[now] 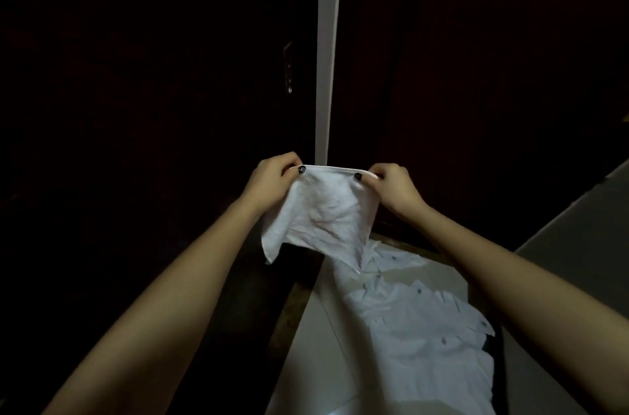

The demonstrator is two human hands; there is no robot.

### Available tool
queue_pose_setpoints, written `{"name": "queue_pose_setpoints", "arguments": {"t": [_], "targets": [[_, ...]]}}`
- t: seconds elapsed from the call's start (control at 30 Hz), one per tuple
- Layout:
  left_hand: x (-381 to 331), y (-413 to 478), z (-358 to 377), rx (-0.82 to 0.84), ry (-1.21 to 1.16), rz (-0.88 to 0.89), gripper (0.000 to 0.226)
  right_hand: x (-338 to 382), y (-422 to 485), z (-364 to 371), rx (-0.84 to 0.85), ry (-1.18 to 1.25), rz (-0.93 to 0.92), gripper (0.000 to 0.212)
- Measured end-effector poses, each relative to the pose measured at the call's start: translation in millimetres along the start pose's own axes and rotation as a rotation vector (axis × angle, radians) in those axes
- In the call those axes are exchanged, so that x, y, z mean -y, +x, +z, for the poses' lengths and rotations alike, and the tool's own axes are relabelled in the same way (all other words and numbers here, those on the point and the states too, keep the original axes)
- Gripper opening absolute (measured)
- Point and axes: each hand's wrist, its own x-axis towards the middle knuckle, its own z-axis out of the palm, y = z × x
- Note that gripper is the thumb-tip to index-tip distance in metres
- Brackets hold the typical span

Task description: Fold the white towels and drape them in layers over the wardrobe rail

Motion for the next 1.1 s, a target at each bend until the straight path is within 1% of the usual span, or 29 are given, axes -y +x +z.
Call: {"name": "queue_pose_setpoints", "arguments": {"t": [0.07,0.17,0.27,0.37,0.43,0.53,0.6,0.67,0.7,0.73,0.9,0.97,1.03,1.1], "targets": [[-18.7,-7.6,-19.5,-0.009,-0.014,0.049,0.011,10.7,-0.2,-21.7,0.019,0.042,-0.054,0.017],[-46.9,-30.0,-42.6,-0.015,-0.07,0.048,0.013,24.6,-0.3,-47.9,0.21,0.052,-0.129,0.014],[-79.3,-55.1,-62.3,-0.049,-0.261,0.008,0.018,43.0,-3.6,-64.4,0.347,0.102,-0.208,0.025],[-112.7,-79.1,-78.3,-0.086,-0.451,-0.038,0.015,68.1,-15.7,-71.7,0.451,0.162,-0.314,0.022],[-134.8,-95.6,-85.1,-0.114,-0.504,-0.055,0.017,85.6,-24.3,-74.7,0.504,0.226,-0.382,0.025],[-162.1,-123.5,-94.0,-0.21,-0.474,-0.1,0.032,111.1,-36.7,-79.7,0.615,0.328,-0.432,0.026],[-177.8,-146.5,-99.7,-0.256,-0.449,-0.136,0.036,127.3,-46.2,-78.2,0.704,0.368,-0.471,0.019],[-190.6,-172.1,-105.7,-0.27,-0.447,-0.148,0.039,142.8,-56.4,-71.1,0.769,0.375,-0.545,0.022],[-195.6,-186.0,-108.9,-0.281,-0.443,-0.155,0.04,150.9,-64.1,-67.6,0.798,0.38,-0.564,0.02],[-200.4,-200.6,-112.2,-0.298,-0.438,-0.168,0.041,159.2,-71.1,-62.8,0.827,0.397,-0.571,0.017],[-215.7,-282.9,-134.6,-0.401,-0.38,-0.278,0.038,205.7,-120.5,-44.0,0.999,0.428,-0.656,0.018],[-216.4,-319.4,-145.1,-0.457,-0.389,-0.312,0.039,224.6,-143.9,-34.9,1.104,0.411,-0.685,0.022],[-215.8,-353.5,-154.2,-0.529,-0.415,-0.341,0.037,242.9,-170.6,-26.5,1.196,0.388,-0.729,0.019],[-214.0,-385.1,-164.0,-0.584,-0.394,-0.367,0.037,260.2,-197.4,-15.4,1.216,0.36,-0.795,0.02]]}}
